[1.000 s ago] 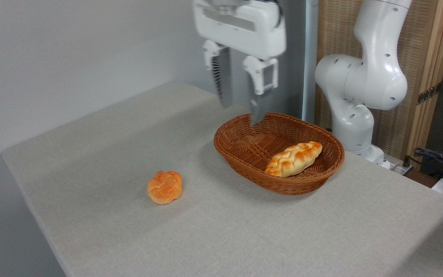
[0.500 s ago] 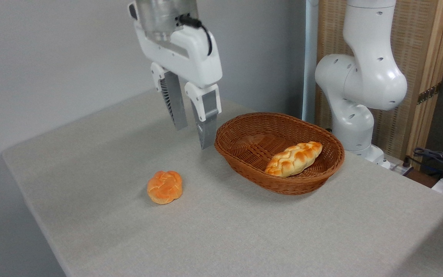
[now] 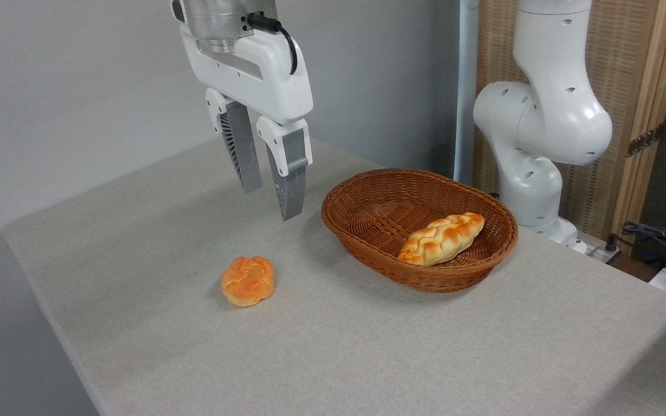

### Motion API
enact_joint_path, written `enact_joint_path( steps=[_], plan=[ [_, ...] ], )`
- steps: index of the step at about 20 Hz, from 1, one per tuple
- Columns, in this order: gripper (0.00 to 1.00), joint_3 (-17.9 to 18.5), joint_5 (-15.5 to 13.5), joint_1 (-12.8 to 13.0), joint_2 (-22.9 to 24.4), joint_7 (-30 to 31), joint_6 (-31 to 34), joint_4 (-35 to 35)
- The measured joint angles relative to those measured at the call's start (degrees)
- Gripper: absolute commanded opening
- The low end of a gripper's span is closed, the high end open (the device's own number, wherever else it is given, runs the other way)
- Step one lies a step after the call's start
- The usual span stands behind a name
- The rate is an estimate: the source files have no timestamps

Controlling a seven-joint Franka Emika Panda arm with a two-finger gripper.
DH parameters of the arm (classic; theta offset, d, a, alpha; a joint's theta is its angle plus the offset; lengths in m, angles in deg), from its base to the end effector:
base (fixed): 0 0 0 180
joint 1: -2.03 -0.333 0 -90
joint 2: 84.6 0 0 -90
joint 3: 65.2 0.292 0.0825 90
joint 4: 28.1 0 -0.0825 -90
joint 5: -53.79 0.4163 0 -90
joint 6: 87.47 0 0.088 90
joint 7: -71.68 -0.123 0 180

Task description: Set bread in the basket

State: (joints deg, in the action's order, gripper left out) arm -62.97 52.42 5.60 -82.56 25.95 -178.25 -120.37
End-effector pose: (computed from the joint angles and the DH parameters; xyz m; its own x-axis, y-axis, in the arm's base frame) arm 0.5776 -0.0161 0.5865 0.6811 -0.7317 0.0248 -0.7321 -0.6811 0.0108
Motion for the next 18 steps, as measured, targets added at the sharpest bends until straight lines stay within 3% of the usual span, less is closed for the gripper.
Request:
enact_joint_path(
  steps=[5,10,18],
  plan=[
    [1.00,-0.3,0.0,-1.0,-0.2,-0.1,0.0,0.1],
    [1.00,-3.0,0.0,-2.1,-0.7,-0.1,0.0,0.1],
    [1.00,-3.1,0.0,-2.8,-0.8,-0.1,0.1,0.1]
  ],
)
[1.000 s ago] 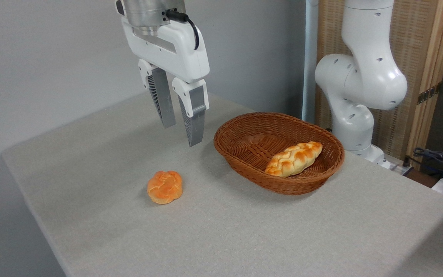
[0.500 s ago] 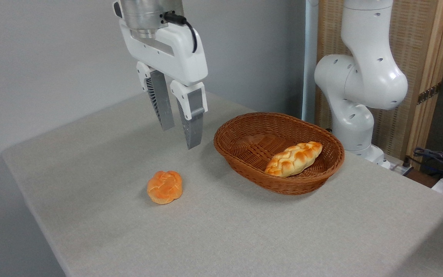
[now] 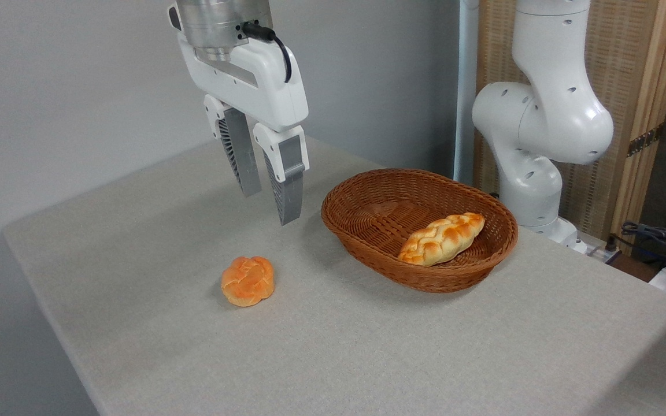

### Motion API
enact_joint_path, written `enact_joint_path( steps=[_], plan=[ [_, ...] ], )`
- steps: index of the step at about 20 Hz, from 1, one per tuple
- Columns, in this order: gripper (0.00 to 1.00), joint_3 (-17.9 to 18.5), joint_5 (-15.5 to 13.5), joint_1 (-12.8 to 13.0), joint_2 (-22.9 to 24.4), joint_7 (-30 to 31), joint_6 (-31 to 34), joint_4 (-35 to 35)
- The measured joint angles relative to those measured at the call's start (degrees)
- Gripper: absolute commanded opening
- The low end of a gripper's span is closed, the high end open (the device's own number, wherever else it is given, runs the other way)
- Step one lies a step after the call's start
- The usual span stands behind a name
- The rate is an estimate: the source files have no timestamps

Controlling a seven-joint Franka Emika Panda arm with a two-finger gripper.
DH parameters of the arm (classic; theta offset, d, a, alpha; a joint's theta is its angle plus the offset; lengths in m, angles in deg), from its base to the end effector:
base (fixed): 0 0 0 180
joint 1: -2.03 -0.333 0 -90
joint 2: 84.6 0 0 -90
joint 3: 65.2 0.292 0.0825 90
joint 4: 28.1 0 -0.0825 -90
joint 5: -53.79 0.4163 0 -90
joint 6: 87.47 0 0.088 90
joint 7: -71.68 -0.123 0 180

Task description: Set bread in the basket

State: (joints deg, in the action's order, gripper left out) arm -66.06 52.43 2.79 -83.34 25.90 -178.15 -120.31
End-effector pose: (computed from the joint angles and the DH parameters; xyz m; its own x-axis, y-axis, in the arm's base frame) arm 0.5808 -0.0194 0.5789 0.6772 -0.7357 0.0135 -0.7358 -0.6769 0.0197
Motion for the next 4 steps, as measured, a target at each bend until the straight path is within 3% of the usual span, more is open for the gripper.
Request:
enact_joint_path(
  steps=[4],
  plan=[
    [1.00,0.0,0.0,-0.2,0.0,0.0,0.0,0.0]
  ],
)
